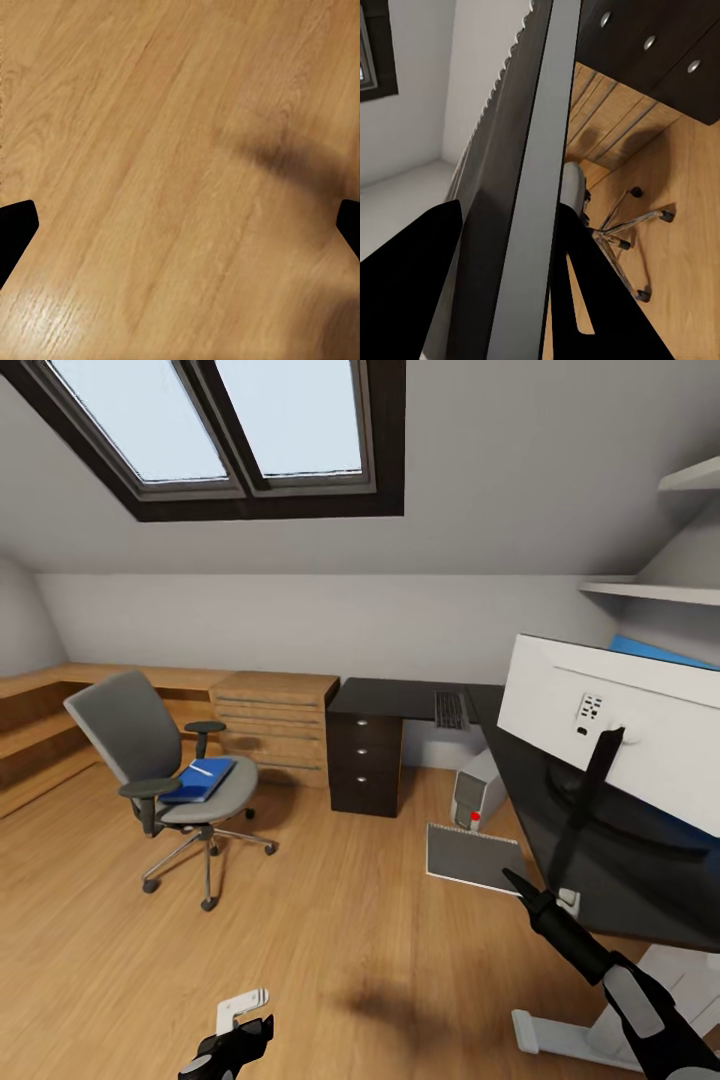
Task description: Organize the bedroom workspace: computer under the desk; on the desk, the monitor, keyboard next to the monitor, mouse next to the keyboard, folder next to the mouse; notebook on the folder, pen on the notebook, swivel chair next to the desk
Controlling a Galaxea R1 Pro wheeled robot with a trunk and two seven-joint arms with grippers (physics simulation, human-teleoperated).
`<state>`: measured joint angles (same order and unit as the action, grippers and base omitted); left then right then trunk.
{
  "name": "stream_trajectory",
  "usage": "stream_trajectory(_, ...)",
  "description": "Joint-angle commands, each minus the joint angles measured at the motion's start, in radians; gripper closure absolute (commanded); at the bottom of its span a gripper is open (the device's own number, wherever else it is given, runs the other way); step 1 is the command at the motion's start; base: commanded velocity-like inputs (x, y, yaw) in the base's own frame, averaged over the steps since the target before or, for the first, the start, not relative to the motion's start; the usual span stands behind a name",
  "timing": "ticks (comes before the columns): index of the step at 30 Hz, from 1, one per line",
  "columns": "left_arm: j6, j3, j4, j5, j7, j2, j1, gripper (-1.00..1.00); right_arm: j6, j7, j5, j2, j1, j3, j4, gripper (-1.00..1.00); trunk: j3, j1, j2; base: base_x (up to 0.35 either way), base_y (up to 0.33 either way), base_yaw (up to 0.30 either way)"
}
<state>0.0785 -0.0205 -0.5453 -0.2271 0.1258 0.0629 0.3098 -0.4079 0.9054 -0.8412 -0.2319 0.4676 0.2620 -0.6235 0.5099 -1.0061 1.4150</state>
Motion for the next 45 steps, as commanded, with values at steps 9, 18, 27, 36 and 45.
stream_trajectory(9, 0.006, -0.001, -0.002, -0.006, 0.004, -0.001, 0.000, -1.00, -0.012, -0.055, -0.006, 0.002, 0.000, -0.003, -0.006, 1.00, -0.027, 0.035, -0.063, 0.000, 0.000, 0.000)
stream_trajectory(18, 0.006, -0.001, -0.001, -0.006, 0.005, -0.002, 0.000, -1.00, -0.024, -0.256, -0.009, 0.024, 0.002, -0.004, -0.145, 1.00, -0.055, 0.069, -0.126, 0.000, 0.000, 0.000)
stream_trajectory(27, 0.006, -0.001, 0.010, -0.006, 0.004, -0.002, 0.000, -1.00, -0.105, -0.538, -0.009, 0.047, 0.003, -0.005, -0.289, 1.00, -0.084, 0.104, -0.189, 0.000, 0.000, 0.000)
stream_trajectory(36, 0.006, -0.001, 0.018, -0.006, 0.003, -0.002, 0.000, -1.00, -0.146, -0.687, -0.008, 0.068, 0.003, -0.008, -0.343, 1.00, -0.090, 0.111, -0.203, 0.000, 0.000, 0.000)
stream_trajectory(45, 0.005, -0.002, 0.031, -0.007, 0.003, -0.004, 0.000, -1.00, -0.148, -0.659, -0.008, 0.098, 0.003, -0.005, -0.348, 1.00, -0.090, 0.111, -0.203, 0.010, 0.001, 0.000)
